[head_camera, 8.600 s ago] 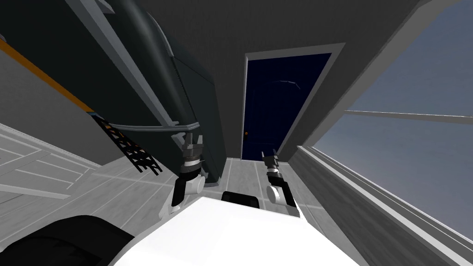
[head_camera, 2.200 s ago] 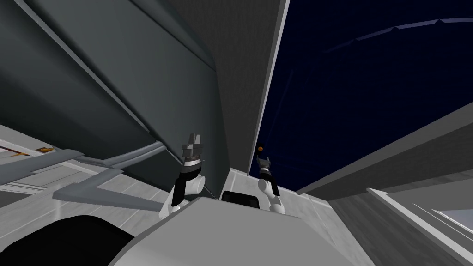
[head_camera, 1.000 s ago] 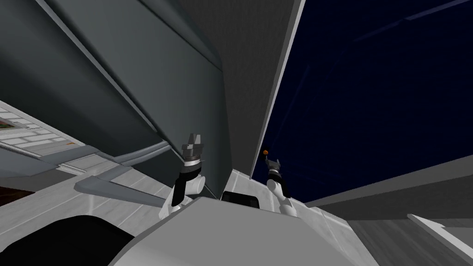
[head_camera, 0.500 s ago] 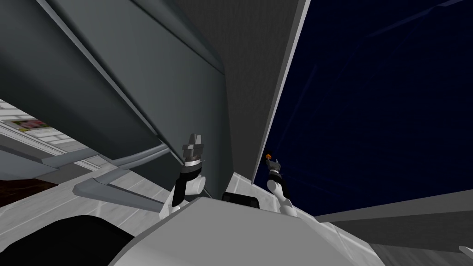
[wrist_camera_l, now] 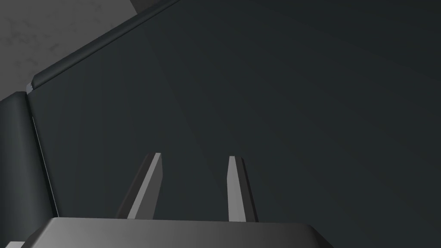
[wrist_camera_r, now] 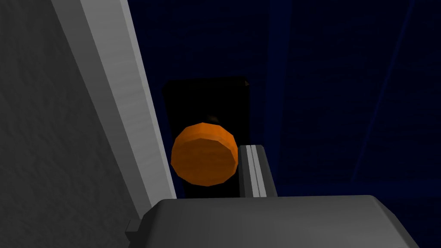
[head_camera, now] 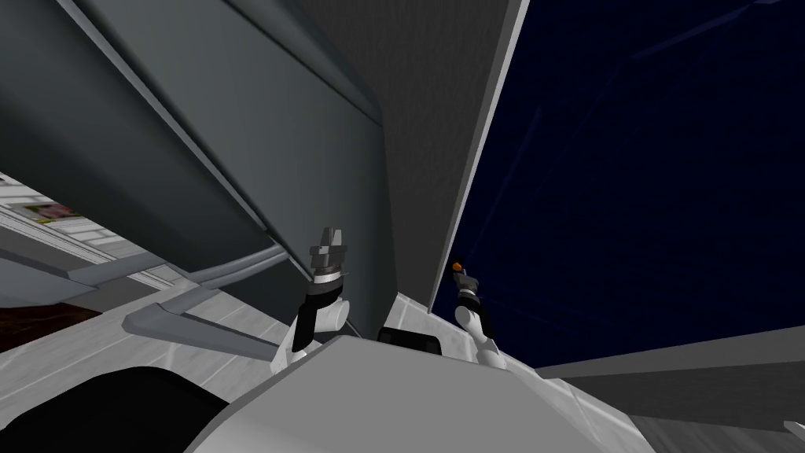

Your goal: Pull the door open

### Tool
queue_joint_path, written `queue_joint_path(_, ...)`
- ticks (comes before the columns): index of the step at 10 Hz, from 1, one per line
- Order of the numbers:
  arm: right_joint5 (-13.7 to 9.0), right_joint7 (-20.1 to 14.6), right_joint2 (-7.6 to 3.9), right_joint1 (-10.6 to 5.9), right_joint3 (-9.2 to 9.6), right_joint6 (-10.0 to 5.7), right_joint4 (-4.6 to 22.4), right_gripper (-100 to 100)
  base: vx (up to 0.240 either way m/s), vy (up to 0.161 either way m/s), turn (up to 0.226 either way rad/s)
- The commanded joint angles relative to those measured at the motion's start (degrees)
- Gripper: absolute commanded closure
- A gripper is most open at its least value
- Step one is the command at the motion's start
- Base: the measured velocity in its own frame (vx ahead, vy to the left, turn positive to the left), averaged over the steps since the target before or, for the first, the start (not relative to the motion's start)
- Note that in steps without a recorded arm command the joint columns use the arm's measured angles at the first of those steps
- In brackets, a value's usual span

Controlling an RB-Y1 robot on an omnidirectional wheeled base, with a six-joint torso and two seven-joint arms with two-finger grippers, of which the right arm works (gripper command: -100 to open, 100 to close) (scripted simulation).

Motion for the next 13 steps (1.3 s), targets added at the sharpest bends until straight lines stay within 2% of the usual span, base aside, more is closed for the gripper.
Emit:
queue_joint_path(1, -0.2, 0.2, -0.14, 0.01, 0.24, 0.08, 0.0, -100, -0.118, 0.001, -0.172)
queue_joint_path(6, -0.6, 0.8, -0.33, 0.04, 1.20, 0.36, 0.0, -100, -0.197, -0.016, -0.133)
queue_joint_path(8, -0.8, 1.5, -0.20, 0.05, 2.14, 0.57, 0.0, -100, -0.239, -0.024, -0.145)
queue_joint_path(11, 0.0, 3.5, 1.88, -0.04, 5.40, 0.81, -0.3, -100, -0.110, -0.027, -0.148)
queue_joint_path(13, 1.2, 4.3, 4.17, -0.13, 6.94, 0.66, -0.7, -100, 0.041, 0.023, 0.025)
